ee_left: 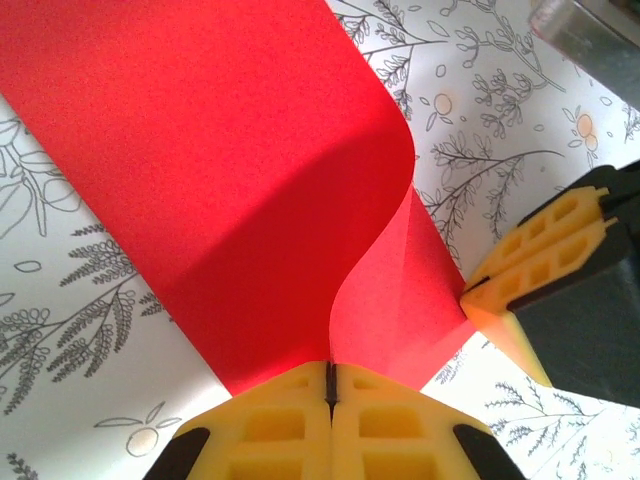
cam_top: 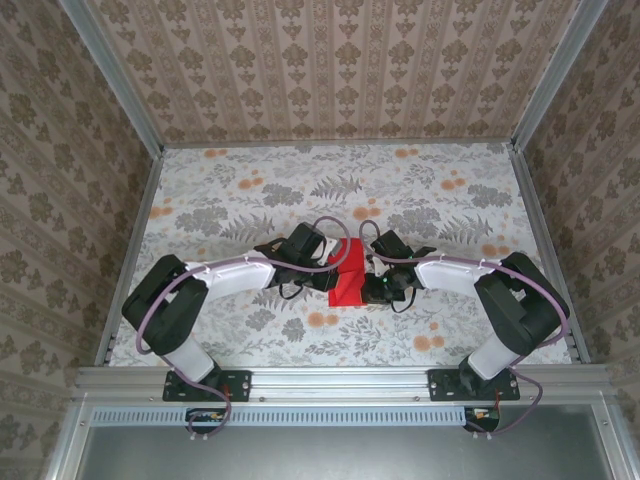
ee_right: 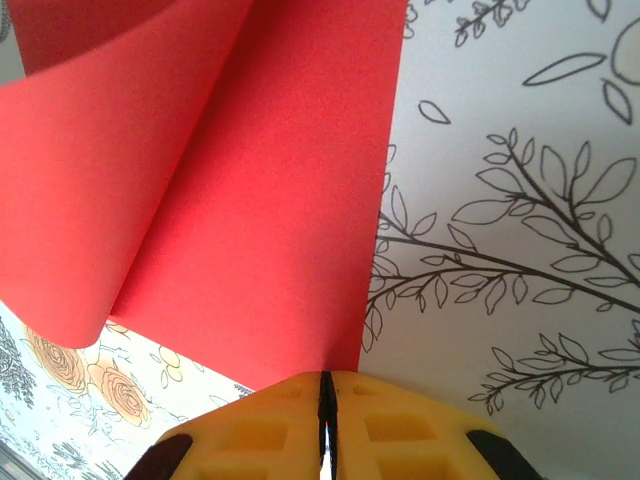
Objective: Fold a paper plane with a square sheet of paper (fold left side to right side)
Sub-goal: Fold the triangle a second time at the center of the table.
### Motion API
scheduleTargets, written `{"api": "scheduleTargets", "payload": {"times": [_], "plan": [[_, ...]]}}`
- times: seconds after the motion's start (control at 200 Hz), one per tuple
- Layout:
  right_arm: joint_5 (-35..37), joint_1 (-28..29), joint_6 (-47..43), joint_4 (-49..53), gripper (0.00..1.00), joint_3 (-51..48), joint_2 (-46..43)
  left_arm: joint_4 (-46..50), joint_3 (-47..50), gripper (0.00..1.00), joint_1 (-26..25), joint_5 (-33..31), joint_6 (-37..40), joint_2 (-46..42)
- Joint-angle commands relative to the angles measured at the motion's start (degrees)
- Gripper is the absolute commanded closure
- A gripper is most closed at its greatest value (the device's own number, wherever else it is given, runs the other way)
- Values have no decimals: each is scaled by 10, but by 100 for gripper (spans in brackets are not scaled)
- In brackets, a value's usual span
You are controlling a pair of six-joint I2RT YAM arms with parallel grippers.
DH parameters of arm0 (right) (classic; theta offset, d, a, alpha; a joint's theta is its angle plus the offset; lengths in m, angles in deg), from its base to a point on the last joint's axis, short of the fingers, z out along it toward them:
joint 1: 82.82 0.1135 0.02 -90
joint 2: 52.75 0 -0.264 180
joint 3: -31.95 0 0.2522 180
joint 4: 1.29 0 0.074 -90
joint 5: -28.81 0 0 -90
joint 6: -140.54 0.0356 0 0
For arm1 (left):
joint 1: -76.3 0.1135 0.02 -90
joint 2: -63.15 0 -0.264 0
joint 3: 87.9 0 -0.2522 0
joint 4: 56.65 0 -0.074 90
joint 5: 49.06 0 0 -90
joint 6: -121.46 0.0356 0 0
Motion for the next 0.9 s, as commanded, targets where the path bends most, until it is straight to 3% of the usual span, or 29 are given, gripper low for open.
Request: {"api": "scheduleTargets", "payload": {"times": [0.0,0.895], "plan": [[18,-4,-8,31,88,4,13,10,-18,99,7,-13,18,12],[13,-4,-11,37,88,7,16,6,-42,99,26,-15,38,61]]}}
